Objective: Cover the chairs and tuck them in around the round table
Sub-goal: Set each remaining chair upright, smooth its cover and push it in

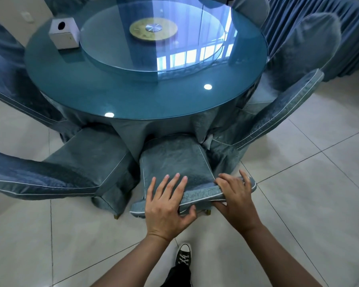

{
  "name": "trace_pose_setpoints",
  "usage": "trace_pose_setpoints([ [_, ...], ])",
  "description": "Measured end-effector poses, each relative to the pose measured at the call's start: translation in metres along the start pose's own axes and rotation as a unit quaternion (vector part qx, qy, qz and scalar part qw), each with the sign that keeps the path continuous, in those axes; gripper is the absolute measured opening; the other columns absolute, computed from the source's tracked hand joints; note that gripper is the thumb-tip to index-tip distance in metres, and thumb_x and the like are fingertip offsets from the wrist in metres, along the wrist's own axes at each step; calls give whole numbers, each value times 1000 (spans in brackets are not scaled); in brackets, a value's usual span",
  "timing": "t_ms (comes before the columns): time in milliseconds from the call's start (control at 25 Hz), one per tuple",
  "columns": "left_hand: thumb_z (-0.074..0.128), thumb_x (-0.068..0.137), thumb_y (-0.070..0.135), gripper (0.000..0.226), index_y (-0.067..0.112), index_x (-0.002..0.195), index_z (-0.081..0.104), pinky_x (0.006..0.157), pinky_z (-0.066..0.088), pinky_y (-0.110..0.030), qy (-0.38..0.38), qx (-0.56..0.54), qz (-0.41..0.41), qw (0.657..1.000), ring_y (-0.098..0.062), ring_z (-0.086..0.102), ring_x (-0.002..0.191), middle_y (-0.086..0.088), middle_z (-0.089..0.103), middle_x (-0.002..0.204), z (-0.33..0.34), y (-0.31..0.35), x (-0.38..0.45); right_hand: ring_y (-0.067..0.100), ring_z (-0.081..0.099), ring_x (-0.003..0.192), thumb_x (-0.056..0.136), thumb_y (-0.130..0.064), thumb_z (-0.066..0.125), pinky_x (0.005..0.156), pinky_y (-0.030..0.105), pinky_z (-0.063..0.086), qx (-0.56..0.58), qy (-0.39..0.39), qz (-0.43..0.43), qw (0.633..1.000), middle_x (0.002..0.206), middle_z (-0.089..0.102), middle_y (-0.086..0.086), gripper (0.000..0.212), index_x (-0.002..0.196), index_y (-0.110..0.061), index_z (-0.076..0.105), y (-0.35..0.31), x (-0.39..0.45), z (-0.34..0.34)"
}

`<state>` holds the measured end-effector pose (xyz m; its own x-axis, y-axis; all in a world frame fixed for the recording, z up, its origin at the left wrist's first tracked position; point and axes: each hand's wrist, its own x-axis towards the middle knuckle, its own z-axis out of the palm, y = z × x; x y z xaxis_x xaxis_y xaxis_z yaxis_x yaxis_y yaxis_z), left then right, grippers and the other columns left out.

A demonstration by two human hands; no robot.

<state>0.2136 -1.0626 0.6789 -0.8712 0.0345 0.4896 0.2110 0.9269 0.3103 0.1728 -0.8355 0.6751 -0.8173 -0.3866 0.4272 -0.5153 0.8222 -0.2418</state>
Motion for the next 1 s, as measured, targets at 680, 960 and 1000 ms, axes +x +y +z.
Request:
trace_pose_setpoints([
  [680,44,88,54,67,27,149,44,117,27,-54,-121,-7,-51,991,-22,40,143,4,47,152,-2,32,20,13,48,127,89,-72,46,118,54,20,41,-116,24,992,133,53,-7,71,141,-24,49,26,19,-33],
  [960,5,98,66,64,43,150,37,120,19,-46,-182,-55,-171,967,-13,28,148,14,43,153,-13,45,29,7,41,131,102,-63,25,113,37,31,92,-140,90,982,143,49,-9,58,151,-34,36,23,47,-47],
  [1000,3,96,68,67,45,149,36,121,17,-44,-193,-59,-189,961,-11,27,148,14,43,153,-14,47,32,7,39,132,102,-63,23,113,37,30,87,-155,94,979,145,47,-9,58,152,-37,32,22,50,-48],
])
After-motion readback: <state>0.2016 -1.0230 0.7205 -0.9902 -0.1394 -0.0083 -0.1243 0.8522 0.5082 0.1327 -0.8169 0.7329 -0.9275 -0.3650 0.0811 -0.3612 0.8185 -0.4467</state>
